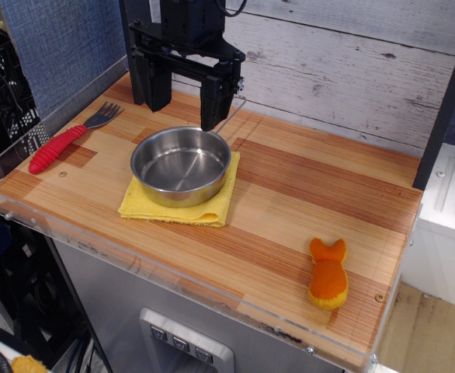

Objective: Move the red spatula near the orange object.

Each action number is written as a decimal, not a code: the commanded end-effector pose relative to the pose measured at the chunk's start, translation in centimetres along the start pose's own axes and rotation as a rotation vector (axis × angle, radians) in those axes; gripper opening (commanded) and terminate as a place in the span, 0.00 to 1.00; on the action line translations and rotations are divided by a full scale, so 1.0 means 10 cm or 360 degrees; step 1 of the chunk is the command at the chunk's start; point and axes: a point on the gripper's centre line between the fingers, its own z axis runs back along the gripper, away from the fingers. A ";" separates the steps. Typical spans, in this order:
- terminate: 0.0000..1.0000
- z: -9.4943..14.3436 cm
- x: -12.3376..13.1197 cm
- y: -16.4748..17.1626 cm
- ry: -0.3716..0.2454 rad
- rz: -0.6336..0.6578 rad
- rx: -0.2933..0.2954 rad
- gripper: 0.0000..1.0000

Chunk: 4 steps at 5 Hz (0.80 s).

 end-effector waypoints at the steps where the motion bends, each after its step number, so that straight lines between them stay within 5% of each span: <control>1: 0.00 0.53 -0.04 1.02 -0.0152 -0.0014 -0.0210 1.00; 2: 0.00 0.54 -0.09 1.49 -0.0165 0.0004 -0.0210 1.00; 4: 0.00 0.49 -0.11 1.38 -0.0140 -0.0024 -0.0176 1.00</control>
